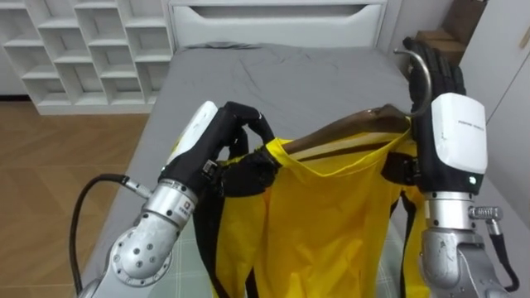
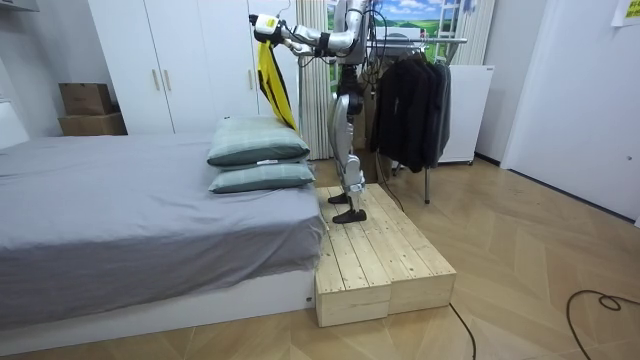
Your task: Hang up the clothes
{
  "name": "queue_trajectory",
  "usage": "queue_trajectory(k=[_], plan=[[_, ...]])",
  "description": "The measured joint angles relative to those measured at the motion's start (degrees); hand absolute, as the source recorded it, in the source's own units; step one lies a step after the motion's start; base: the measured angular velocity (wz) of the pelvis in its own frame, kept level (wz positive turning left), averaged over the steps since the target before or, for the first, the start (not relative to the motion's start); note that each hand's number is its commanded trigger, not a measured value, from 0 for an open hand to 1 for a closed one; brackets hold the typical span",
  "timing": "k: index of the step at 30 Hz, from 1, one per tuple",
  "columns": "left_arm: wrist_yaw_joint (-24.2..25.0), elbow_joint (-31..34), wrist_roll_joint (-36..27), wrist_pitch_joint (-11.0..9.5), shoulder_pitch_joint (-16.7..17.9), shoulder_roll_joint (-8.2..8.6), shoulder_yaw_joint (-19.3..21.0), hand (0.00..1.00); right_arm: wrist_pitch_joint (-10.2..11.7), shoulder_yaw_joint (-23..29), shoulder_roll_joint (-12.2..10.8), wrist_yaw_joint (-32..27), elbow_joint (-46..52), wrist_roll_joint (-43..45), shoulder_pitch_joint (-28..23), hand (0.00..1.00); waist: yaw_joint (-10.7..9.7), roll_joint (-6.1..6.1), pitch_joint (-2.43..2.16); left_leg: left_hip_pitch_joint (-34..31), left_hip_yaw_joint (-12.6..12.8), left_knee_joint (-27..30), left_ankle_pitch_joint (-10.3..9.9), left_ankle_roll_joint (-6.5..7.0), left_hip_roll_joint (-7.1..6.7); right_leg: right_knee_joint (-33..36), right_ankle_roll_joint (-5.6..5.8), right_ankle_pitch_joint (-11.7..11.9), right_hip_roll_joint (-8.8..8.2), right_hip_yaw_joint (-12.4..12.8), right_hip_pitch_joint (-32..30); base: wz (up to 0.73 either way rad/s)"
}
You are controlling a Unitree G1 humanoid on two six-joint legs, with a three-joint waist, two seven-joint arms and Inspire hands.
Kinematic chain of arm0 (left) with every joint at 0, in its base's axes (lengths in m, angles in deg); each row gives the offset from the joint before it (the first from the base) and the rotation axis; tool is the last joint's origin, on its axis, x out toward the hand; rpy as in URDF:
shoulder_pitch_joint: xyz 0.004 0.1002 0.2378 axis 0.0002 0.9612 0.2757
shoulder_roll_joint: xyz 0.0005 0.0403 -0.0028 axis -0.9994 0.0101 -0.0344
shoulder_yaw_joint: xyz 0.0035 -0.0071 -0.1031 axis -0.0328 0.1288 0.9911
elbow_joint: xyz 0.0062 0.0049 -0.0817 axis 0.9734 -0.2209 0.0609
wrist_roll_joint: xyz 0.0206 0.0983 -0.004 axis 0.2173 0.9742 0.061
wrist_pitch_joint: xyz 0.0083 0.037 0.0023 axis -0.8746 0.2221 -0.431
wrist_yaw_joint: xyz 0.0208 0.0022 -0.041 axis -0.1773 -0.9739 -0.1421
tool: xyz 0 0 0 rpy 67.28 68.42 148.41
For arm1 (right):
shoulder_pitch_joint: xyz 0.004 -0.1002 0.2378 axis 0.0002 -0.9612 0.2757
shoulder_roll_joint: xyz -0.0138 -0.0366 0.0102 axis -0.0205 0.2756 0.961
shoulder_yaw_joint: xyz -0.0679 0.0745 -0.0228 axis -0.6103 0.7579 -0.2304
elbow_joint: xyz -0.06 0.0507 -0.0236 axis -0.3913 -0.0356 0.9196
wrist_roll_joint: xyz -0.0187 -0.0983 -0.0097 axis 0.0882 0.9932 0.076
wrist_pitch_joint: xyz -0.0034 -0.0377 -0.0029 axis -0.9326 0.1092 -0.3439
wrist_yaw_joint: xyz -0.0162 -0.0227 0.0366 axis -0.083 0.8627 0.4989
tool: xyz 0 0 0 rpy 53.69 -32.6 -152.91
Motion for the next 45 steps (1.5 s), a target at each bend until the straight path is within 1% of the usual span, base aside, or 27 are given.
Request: queue_trajectory(k=[6, 7, 8, 11, 14, 17, 20, 23, 25, 27, 37, 38, 39, 40, 45], plan=[[0.0, 0.1, -0.1, 0.0, 0.0, 0.09, -0.3, 1.0, -0.2, -0.1, 0.1, 0.4, -0.2, 0.3, 0.0, 1.0, 0.0, -0.38, -0.04, 0.0, 0.0, 0.0, 0.0, 0.0, -0.01, 0.0, 0.0, 0.0, 0.01, 0.0, 0.0, 0.0], [-0.1, 0.3, -0.1, 0.0, 0.0, 0.11, -0.4, 1.0, -0.7, -0.7, 0.6, 0.7, -0.2, 0.4, 0.0, 1.0, 0.0, -0.51, -0.06, 0.0, 0.0, 0.0, 0.0, 0.0, 0.0, 0.0, 0.0, 0.0, 0.01, 0.0, 0.0, 0.0], [-0.1, 0.5, -0.1, 0.0, 0.0, -0.22, -0.4, 1.0, -1.1, -1.7, 1.6, 0.8, -0.2, 0.5, -0.1, 1.0, 0.0, -0.59, -0.1, 0.0, 0.0, 0.0, 0.0, 0.0, 0.0, 0.0, 0.0, 0.0, 0.02, 0.0, 0.0, 0.0], [-0.2, 0.5, -0.1, 0.2, 0.0, -0.56, -0.5, 1.0, -1.8, -2.5, 2.3, 2.0, -0.2, 0.8, -0.1, 1.0, 0.0, -0.66, -0.13, 0.0, 0.0, 0.0, 0.0, 0.0, 0.0, 0.0, 0.0, 0.0, 0.01, 0.1, 0.0, 0.0], [-0.3, 0.5, -0.1, 0.3, 0.0, -1.01, -0.5, 1.0, -1.9, -2.7, 2.4, 2.9, -0.2, 1.0, -0.1, 1.0, 0.0, -0.78, -0.19, 0.0, 0.0, 0.0, 0.0, 0.0, 0.01, 0.0, 0.0, 0.0, 0.01, 0.0, 0.0, 0.0], [-0.4, 0.5, -0.2, 0.4, 0.0, -0.9, -0.9, 1.0, -1.9, -4.4, 2.5, 3.7, 0.0, 1.0, -0.1, 1.0, 0.0, -1.01, -0.35, 0.0, 0.0, 0.0, 0.0, 0.0, 0.02, 0.0, 0.0, 0.0, 0.02, 0.0, 0.0, 0.0], [-0.4, 0.5, -0.2, 0.4, 0.0, -0.55, -2.0, 1.0, -1.9, -5.3, 2.5, 4.7, -0.1, 1.5, -0.1, 1.0, 0.0, -1.04, -0.37, 0.0, 0.0, 0.0, 0.0, 0.0, -0.01, 0.0, 0.0, 0.0, 0.0, 0.0, 0.0, 0.0], [-0.6, 0.6, -0.2, 0.4, 0.0, -0.77, -1.6, 1.0, -1.6, -6.3, 2.5, 5.2, -0.1, 2.0, -0.1, 1.0, 0.0, -1.03, -0.38, 0.0, 0.0, 0.0, 0.0, 0.0, 0.05, 0.0, 0.0, 0.0, 0.0, -0.1, 0.0, 0.0], [-0.5, 0.6, -0.2, 0.4, 0.0, -0.71, -1.5, 1.0, -1.4, -6.3, 2.5, 5.6, -0.1, 2.1, -0.1, 0.98, 0.0, -1.02, -0.38, 0.0, -0.1, 0.0, 0.0, 0.0, 0.09, 0.0, 0.0, 0.0, 0.02, -0.2, 0.0, 0.0], [-0.5, 0.6, -0.2, 0.4, 0.0, -0.64, -1.5, 1.0, -1.3, -6.3, 2.5, 5.7, -0.1, 2.2, -0.1, 1.0, 0.0, -0.99, -0.39, 0.0, -0.1, 0.0, 0.0, 0.0, 0.1, 0.0, -0.01, 0.0, 0.04, -0.2, 0.0, 0.0], [-0.2, 0.6, -0.2, 0.4, 0.0, -0.6, -1.6, 1.0, -1.3, -6.3, 2.5, 5.8, -0.1, 2.2, -0.2, 1.0, 0.0, -0.96, -0.39, -0.1, -0.2, -0.1, 0.0, -0.01, 0.09, 0.1, -0.01, 0.0, 0.04, -0.4, 0.0, 0.0], [-0.2, 0.6, -0.2, 0.4, 0.0, -0.57, -1.6, 0.78, -1.3, -6.3, 2.5, 6.1, -0.1, 2.1, -0.2, 1.0, 0.0, -0.95, -0.4, -0.1, -0.2, -0.1, 0.0, -0.01, 0.09, 0.1, -0.01, 0.0, 0.04, -0.4, 0.0, 0.0], [-0.2, 0.6, -0.2, 0.4, 0.0, -0.54, -1.7, 0.51, -1.3, -6.3, 2.5, 6.3, -0.1, 2.1, -0.2, 1.0, 0.1, -0.95, -0.4, -0.1, -0.2, -0.1, 0.0, -0.01, 0.09, 0.1, -0.01, 0.0, 0.04, -0.4, 0.0, 0.0], [-0.2, 0.6, -0.2, 0.4, 0.0, -0.44, -1.7, 0.0, -1.3, -6.3, 2.5, 6.7, -0.1, 2.1, -0.2, 1.0, 0.1, -0.94, -0.4, -0.1, -0.2, -0.1, 0.0, -0.01, 0.09, 0.1, -0.01, 0.0, 0.04, -0.4, 0.0, 0.0], [-0.2, 0.6, -0.2, 0.4, 0.1, -0.26, -2.0, 0.0, -1.4, -6.7, 2.5, 7.0, -0.2, 1.7, -0.6, 1.0, 0.1, -0.85, -0.4, -0.1, -0.2, -0.1, 0.0, -0.01, 0.18, 0.1, -0.02, 0.0, 0.06, -0.4, 0.0, 0.0]])
